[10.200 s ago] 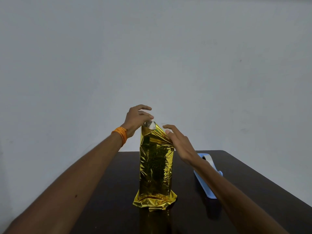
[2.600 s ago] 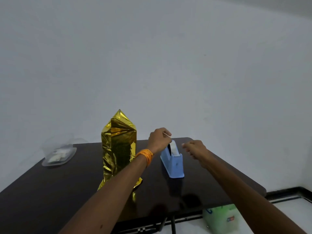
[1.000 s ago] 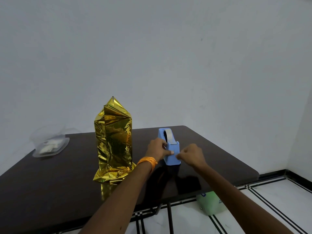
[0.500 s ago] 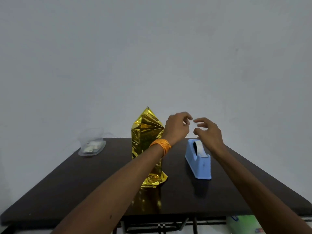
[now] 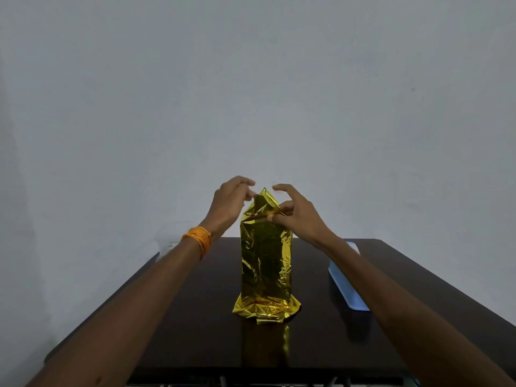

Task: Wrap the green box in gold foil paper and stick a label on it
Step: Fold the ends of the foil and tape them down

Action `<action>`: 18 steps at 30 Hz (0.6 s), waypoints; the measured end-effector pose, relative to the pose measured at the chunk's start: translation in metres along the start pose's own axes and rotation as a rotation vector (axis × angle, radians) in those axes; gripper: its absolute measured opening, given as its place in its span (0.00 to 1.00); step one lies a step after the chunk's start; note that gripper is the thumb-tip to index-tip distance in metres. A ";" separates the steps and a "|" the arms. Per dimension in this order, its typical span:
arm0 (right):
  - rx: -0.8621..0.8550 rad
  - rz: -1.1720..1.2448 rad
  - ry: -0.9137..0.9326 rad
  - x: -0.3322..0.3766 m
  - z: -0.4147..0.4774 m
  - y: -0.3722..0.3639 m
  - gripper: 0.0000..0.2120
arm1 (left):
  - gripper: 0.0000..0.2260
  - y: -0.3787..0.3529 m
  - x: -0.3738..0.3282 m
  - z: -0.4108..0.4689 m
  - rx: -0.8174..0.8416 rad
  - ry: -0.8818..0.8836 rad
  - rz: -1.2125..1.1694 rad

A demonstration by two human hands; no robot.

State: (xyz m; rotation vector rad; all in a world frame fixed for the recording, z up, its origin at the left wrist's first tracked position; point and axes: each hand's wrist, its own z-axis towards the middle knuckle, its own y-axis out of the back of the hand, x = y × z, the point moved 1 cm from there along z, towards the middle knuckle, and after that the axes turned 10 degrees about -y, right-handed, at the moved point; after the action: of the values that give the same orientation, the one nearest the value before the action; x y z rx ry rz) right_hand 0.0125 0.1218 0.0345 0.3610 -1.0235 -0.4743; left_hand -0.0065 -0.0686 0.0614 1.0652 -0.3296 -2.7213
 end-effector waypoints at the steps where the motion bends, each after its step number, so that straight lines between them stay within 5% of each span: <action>1: -0.019 -0.002 -0.014 -0.001 0.001 0.000 0.29 | 0.11 0.003 0.009 -0.003 0.048 0.028 0.014; 6: -0.066 0.035 -0.095 -0.006 0.005 0.003 0.29 | 0.14 0.003 0.025 -0.013 0.235 0.032 0.155; 18: -0.038 0.031 -0.192 -0.003 0.006 0.011 0.28 | 0.06 -0.007 0.022 0.002 0.127 0.016 -0.042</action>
State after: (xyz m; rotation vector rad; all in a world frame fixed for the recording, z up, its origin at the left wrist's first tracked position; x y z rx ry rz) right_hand 0.0080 0.1328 0.0406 0.2685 -1.2026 -0.5064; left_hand -0.0247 -0.0673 0.0469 1.1380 -0.4887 -2.7588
